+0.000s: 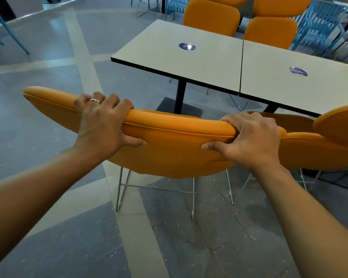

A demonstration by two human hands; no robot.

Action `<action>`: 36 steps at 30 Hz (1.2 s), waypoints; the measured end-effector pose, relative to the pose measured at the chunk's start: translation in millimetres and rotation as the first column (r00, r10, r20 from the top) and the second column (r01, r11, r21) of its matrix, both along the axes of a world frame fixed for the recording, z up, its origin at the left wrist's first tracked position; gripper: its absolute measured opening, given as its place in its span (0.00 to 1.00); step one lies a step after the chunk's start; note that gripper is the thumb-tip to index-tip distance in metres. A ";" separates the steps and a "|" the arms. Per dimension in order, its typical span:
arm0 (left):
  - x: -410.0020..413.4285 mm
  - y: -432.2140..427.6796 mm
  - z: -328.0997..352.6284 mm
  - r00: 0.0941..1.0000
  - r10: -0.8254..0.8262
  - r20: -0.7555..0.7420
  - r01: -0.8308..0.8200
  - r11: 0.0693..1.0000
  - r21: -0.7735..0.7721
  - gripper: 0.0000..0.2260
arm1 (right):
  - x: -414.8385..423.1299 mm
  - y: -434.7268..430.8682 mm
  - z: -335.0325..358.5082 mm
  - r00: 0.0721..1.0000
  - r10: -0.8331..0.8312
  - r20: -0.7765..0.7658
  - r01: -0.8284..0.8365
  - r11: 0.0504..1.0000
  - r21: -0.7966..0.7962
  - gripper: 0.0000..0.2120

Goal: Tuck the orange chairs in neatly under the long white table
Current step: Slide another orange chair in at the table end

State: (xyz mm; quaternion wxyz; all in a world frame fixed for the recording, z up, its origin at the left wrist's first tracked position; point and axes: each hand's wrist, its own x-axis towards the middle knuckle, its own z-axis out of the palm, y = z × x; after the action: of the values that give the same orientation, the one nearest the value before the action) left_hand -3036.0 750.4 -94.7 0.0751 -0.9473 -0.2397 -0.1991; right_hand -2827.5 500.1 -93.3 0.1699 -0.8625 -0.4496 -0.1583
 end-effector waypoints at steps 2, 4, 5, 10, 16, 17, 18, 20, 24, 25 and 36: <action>10.1 8.7 -0.7 1.000 -0.013 0.009 0.013 1.000 -0.007 0.35 | 9.8 7.1 0.7 1.000 -0.005 -0.003 0.005 1.000 -0.002 0.37; 17.4 16.7 -1.5 0.999 -0.026 0.019 0.026 1.000 -0.002 0.35 | 16.9 13.4 0.8 1.000 -0.007 0.000 0.007 1.000 0.003 0.37; 19.8 20.4 -2.6 0.999 -0.027 0.021 0.027 1.000 0.002 0.35 | 19.8 16.2 0.2 1.000 -0.008 0.003 0.008 1.000 0.001 0.37; 36.7 41.1 -1.5 0.999 -0.039 0.014 0.039 0.999 0.006 0.35 | 36.3 33.2 -1.3 1.000 -0.008 0.017 0.008 1.000 0.005 0.38; 46.8 49.8 2.0 0.999 -0.043 -0.016 0.043 0.999 -0.026 0.35 | 45.1 43.3 0.4 1.000 -0.024 -0.001 0.024 0.999 -0.026 0.36; 48.7 50.6 2.8 0.999 -0.043 -0.016 0.043 0.999 -0.024 0.35 | 47.5 43.8 1.1 1.000 -0.027 -0.003 0.027 0.999 -0.029 0.36; 48.3 49.8 1.9 0.999 -0.046 -0.016 0.045 0.999 -0.026 0.35 | 47.2 42.6 0.5 1.000 -0.025 -0.009 0.025 0.999 -0.030 0.35; 48.3 49.3 2.0 0.999 -0.048 -0.019 0.048 0.999 -0.021 0.35 | 47.4 41.7 0.5 1.000 -0.020 -0.014 0.019 0.999 -0.027 0.35; 43.3 47.9 4.7 0.997 -0.061 -0.057 0.057 0.996 -0.066 0.35 | 43.3 40.5 1.9 0.998 -0.043 -0.038 0.041 0.998 -0.051 0.36; 41.3 48.4 6.2 0.995 -0.074 -0.066 0.069 0.994 -0.082 0.34 | 42.2 40.4 2.3 0.998 -0.052 -0.046 0.049 0.997 -0.058 0.36; 7.0 111.4 18.3 0.991 -0.101 -0.089 0.083 0.979 -0.188 0.40 | -5.1 79.7 13.0 0.985 -0.088 -0.151 0.071 0.991 -0.112 0.40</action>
State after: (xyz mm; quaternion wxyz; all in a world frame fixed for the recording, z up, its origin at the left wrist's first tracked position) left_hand -3029.1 861.9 -76.5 -0.0105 -0.9688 -0.2089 -0.1327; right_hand -2832.6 579.8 -80.2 0.1520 -0.8973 -0.4080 -0.0729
